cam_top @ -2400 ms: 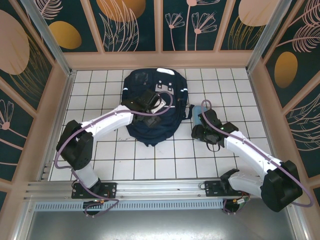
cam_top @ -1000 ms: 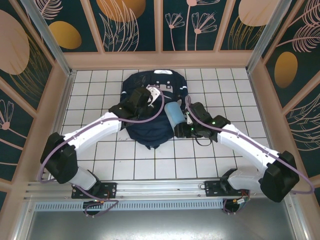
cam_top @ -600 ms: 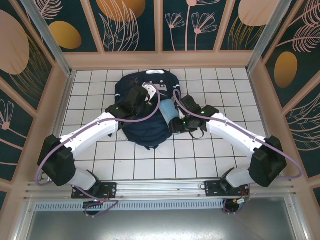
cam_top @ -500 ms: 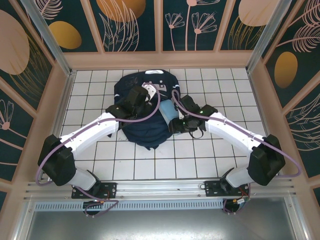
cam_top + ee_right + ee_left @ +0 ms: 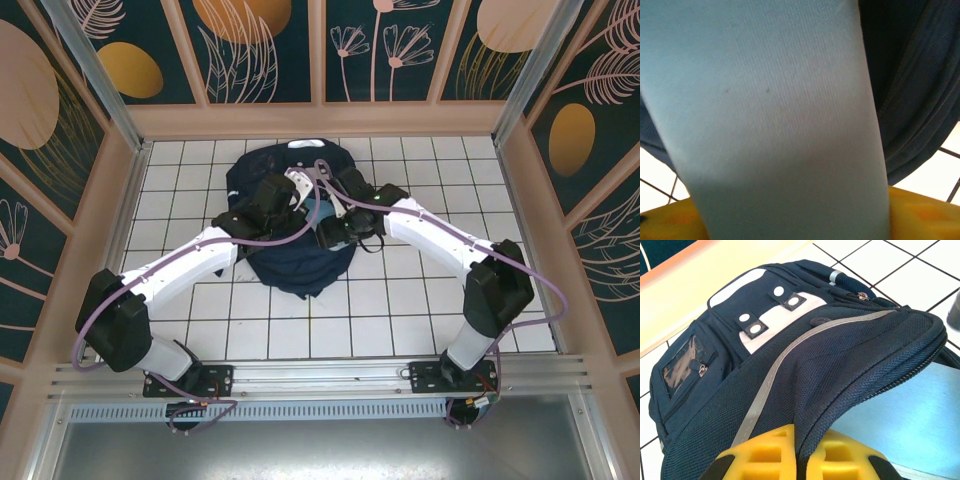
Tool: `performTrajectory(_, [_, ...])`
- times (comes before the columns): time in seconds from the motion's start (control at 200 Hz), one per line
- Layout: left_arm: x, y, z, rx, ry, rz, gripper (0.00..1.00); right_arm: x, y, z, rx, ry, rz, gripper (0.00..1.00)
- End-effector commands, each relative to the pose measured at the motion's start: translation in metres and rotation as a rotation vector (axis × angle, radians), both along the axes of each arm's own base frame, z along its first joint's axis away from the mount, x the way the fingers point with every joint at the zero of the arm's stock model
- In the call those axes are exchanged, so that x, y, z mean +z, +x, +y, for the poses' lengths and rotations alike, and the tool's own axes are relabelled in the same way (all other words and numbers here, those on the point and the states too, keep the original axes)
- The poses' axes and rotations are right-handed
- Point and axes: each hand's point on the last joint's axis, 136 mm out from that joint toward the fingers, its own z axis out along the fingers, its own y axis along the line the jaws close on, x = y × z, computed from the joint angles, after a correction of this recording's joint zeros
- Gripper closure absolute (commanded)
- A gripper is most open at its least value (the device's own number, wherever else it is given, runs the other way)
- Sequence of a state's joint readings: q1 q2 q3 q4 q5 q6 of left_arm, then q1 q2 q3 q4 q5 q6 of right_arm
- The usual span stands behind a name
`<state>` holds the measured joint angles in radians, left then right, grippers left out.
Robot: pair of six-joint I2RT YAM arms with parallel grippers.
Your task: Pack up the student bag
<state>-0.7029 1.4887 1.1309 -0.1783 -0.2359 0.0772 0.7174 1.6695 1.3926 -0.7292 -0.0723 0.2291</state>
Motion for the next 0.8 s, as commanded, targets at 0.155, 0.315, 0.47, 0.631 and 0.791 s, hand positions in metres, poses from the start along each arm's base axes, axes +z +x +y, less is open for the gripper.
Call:
performTrajectory(0.155, [0.051, 0.0, -0.016, 0.001, -0.214, -0.093, 1.0, 0.057, 0.041, -0.009, -0.242, 0.185, -0.205, 0.02])
performTrajectory(0.315, [0.048, 0.0, -0.018, 0.004, -0.218, -0.08, 1.0, 0.061, 0.013, -0.029, -0.344, 0.29, -0.15, 0.02])
performTrajectory(0.47, [0.047, 0.002, -0.019, 0.007, -0.225, -0.075, 1.0, 0.059, -0.009, -0.048, -0.509, 0.476, -0.036, 0.19])
performTrajectory(0.631, [0.048, 0.002, -0.021, 0.0, -0.228, -0.07, 1.0, 0.058, -0.015, -0.036, -0.546, 0.674, 0.084, 0.31])
performTrajectory(0.791, [0.048, 0.002, -0.021, 0.0, -0.228, -0.067, 1.0, 0.062, -0.016, -0.018, -0.52, 0.788, 0.151, 0.35])
